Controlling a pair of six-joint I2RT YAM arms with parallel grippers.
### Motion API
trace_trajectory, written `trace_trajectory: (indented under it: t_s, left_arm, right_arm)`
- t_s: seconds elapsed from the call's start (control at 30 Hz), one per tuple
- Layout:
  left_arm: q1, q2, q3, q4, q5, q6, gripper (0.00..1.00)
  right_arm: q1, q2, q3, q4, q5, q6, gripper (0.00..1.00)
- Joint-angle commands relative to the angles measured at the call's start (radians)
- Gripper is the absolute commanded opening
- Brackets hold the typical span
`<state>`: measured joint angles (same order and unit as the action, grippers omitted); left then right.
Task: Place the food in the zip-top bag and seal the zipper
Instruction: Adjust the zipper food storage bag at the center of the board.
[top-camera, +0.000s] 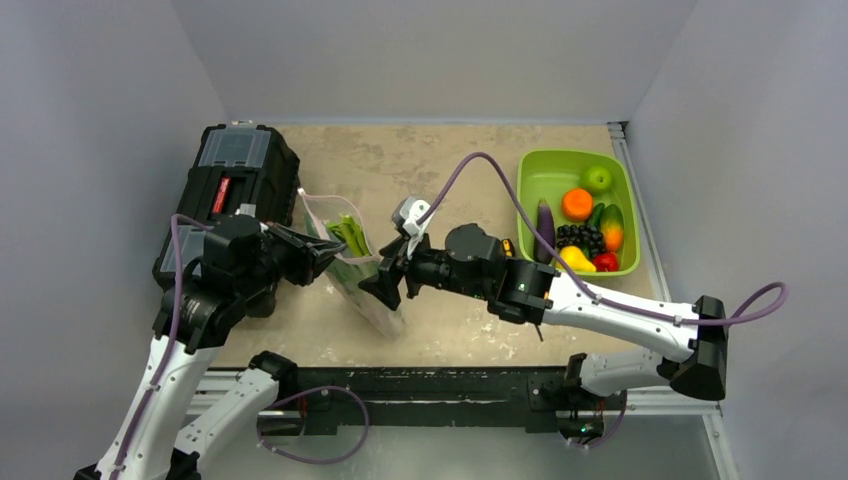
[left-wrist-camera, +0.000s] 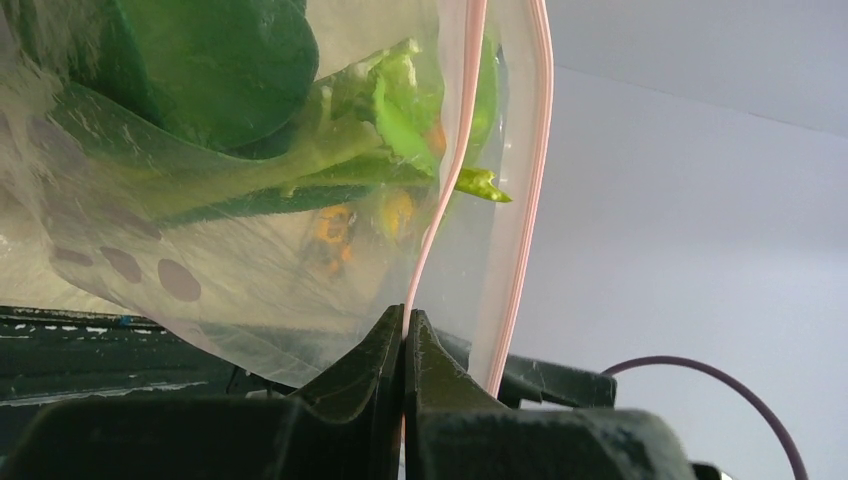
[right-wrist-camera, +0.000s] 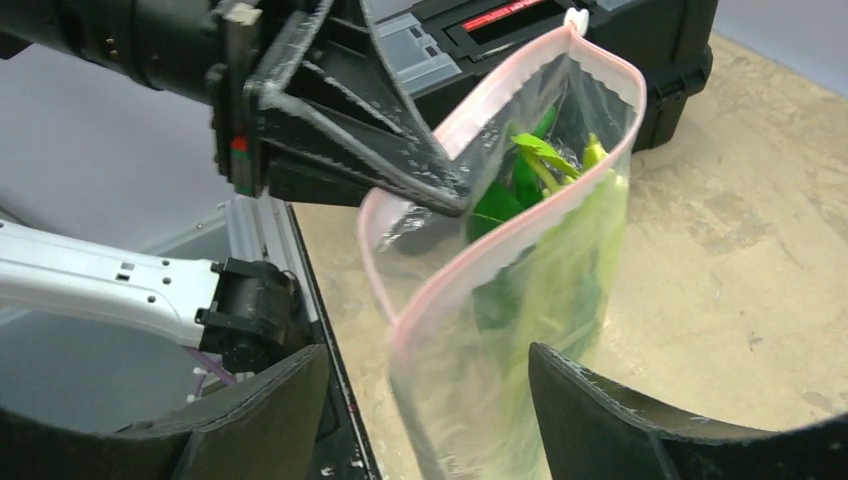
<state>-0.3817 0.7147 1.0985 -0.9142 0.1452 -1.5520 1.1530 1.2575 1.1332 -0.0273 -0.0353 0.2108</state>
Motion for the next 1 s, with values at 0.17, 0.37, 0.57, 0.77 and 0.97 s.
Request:
trace_trajectory:
  t_s: [0.17,0.37,0.57,0.77,0.97]
  left_arm:
    - [0.003,-0.021,0.058,-0.008,-0.006,0.005,0.00]
    - [0.003,-0.033,0.073,-0.008,-0.037,0.048,0.03]
    - [0.003,-0.056,0.119,0.026,-0.134,0.302,0.53]
    - [0.004,-0.084,0.166,0.039,-0.206,0.887,0.77]
    - [0.003,-0.102,0.134,0.010,-0.190,1.272,0.81]
  right_arm:
    - [0.083,0.012,0.014,0.131,0.313,-0.109,0.55]
    - [0.082,0.008,-0.027,0.236,0.331,-0.188,0.08]
    - [0.071,-0.034,-0.092,0.315,0.261,-0.346,0.00]
    - [-0.085,-0.128,-0.181,0.358,0.026,-0.303,0.00]
    - [-0.204,-0.174,-0.240,0.384,-0.166,-0.295,0.00]
